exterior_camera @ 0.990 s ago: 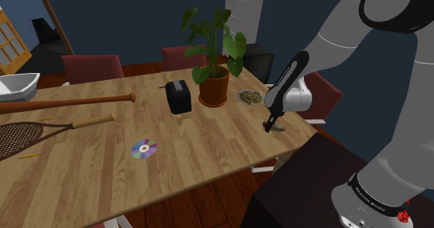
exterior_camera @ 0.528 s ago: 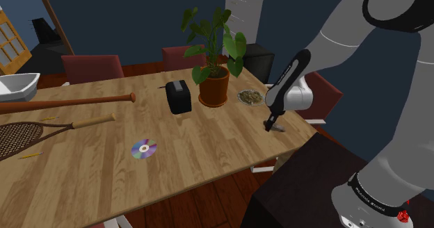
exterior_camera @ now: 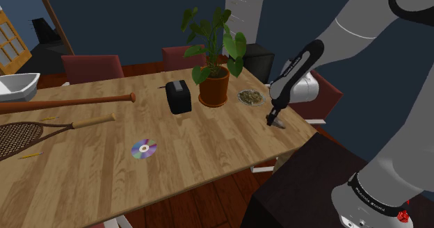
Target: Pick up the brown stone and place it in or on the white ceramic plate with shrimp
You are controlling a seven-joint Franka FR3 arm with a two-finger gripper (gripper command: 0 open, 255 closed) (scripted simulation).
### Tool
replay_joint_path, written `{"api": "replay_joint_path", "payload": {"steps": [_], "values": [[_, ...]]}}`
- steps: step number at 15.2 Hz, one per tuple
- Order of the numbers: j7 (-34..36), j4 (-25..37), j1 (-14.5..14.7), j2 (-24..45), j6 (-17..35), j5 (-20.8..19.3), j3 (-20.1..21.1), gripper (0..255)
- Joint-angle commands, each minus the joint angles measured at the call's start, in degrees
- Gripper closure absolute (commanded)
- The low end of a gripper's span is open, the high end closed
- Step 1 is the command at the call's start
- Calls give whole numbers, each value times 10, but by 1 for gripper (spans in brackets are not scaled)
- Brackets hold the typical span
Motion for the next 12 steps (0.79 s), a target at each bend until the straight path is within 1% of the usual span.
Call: {"api": "replay_joint_path", "payload": {"steps": [1, 5, 8, 12], "values": [[13, -5, 10, -20, -15, -18, -15, 255], [43, -10, 26, -59, -47, -57, -38, 255], [63, -13, 31, -85, -70, -84, -49, 255], [29, 87, 13, -19, -107, -52, -41, 255]]}}
